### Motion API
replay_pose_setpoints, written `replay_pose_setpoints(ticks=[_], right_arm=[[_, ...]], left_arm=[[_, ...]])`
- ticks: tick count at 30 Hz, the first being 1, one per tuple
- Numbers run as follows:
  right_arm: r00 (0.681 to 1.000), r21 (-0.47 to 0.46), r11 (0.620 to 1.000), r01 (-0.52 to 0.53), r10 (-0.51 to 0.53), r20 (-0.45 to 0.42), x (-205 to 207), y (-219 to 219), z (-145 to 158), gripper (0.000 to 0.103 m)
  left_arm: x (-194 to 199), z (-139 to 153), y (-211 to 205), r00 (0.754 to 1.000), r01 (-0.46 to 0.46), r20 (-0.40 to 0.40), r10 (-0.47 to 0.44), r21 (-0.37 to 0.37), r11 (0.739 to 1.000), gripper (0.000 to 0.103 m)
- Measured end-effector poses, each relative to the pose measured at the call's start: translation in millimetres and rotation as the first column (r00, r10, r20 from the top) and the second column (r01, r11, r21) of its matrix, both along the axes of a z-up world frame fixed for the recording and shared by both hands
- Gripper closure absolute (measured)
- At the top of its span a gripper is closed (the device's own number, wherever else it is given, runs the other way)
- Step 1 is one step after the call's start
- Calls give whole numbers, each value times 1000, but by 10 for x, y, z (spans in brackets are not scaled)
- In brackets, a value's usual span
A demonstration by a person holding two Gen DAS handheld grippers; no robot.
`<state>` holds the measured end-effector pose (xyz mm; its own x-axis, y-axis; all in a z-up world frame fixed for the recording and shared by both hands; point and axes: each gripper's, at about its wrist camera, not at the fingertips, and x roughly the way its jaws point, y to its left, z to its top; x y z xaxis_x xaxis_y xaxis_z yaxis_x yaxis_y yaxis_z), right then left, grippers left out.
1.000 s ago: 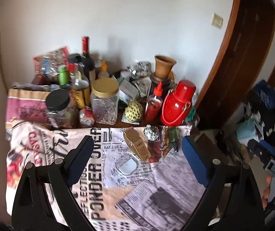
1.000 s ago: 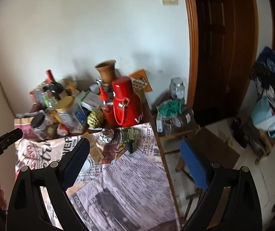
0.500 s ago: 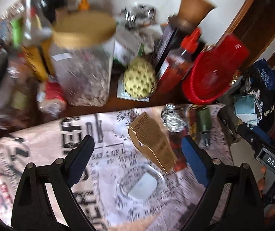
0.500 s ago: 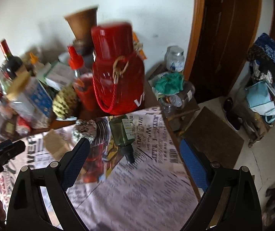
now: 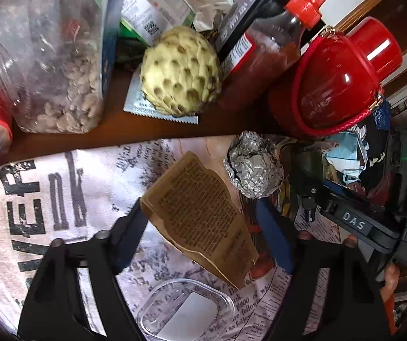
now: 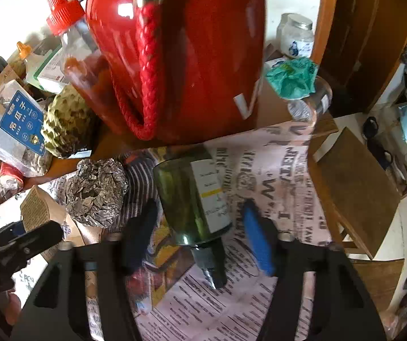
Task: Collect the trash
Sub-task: 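Grasp the brown paper packet with the left gripper while the right grasps the green glass bottle, then carry the paper packet and green bottle with both grippers over the bucket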
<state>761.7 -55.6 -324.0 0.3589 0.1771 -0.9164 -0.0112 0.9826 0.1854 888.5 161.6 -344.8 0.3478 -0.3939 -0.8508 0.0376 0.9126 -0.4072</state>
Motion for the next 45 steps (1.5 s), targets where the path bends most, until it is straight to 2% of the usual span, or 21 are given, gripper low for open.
replay_pose_setpoints(ticks=[1, 7, 12, 18, 24, 28, 31, 37, 42, 45], right_arm=[[1000, -3, 1000, -8, 8, -4, 7, 21, -13, 60], [998, -45, 999, -27, 29, 50, -146, 85, 138, 61], [996, 1, 1000, -24, 24, 84, -335, 48, 460, 61], [987, 40, 998, -55, 48, 153, -625, -113, 986, 61], [953, 38, 991, -125, 110, 283, -1010, -318, 1553, 61], [914, 51, 980, -191, 158, 373, -1302, -445, 1918, 61], [883, 62, 968, -241, 193, 427, -1520, -519, 2123, 61], [835, 67, 951, -302, 230, 500, -1957, -520, 2445, 61], [806, 91, 944, -317, 218, 550, -2364, -448, 2669, 61], [798, 76, 948, -309, 215, 563, -2600, -375, 2731, 61]], left_arm=[[-17, 2, -21, 1000, 1, -3, -1, 6, 1000, 40], [-148, 121, -106, 1000, -4, 5, 4, -4, 1000, 60], [-346, 486, -188, 996, -20, 83, 16, 47, 999, 60], [-668, 1142, -284, 978, -76, 203, 51, 115, 990, 60], [-1212, 1798, -434, 936, -180, 327, 128, 133, 975, 60], [-1724, 2189, -558, 894, -265, 402, 200, 111, 958, 60], [-2195, 2470, -645, 850, -325, 466, 247, 95, 941, 60], [-2854, 2879, -705, 801, -391, 540, 259, 145, 909, 60], [-3314, 3118, -667, 771, -412, 582, 257, 149, 899, 60], [-3650, 3186, -586, 753, -407, 609, 249, 134, 904, 60]])
